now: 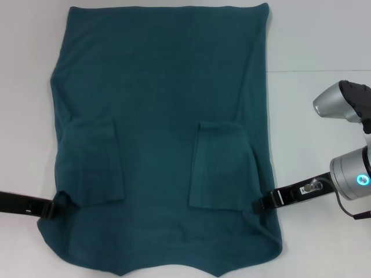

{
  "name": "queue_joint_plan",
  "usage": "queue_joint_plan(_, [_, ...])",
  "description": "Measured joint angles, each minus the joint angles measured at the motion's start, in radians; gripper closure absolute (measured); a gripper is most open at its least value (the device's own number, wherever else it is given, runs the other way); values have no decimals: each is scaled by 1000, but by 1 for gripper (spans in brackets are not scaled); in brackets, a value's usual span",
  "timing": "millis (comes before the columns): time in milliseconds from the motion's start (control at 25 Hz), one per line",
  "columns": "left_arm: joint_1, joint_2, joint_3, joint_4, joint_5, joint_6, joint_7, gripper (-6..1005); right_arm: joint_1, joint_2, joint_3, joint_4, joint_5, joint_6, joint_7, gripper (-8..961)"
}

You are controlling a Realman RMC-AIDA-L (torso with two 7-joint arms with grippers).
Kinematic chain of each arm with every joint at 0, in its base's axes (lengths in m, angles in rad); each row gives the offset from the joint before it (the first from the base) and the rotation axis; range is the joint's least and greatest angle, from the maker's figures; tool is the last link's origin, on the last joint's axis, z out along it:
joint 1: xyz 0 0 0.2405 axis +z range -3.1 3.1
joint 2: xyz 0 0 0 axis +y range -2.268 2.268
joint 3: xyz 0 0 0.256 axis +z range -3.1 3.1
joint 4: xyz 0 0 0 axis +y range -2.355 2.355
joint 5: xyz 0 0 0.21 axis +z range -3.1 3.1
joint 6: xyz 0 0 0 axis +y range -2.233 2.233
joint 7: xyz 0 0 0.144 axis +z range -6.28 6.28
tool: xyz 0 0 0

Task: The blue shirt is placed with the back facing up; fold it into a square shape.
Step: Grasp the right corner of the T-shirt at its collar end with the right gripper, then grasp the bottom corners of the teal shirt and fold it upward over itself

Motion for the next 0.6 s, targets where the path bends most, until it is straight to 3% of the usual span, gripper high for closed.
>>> queue_joint_plan(40, [0, 0, 0, 0, 0, 0, 0, 973, 0, 0, -1, 1, 0, 1, -2, 887])
queue_joint_plan(240, [0, 0, -1, -2, 0, 0, 0, 973, -9, -1, 12, -9, 2, 11, -30, 946])
queue_joint_plan(600, [-2, 10, -18, 5, 10, 8, -1, 973, -36, -16, 107, -164, -22, -114, -65, 946])
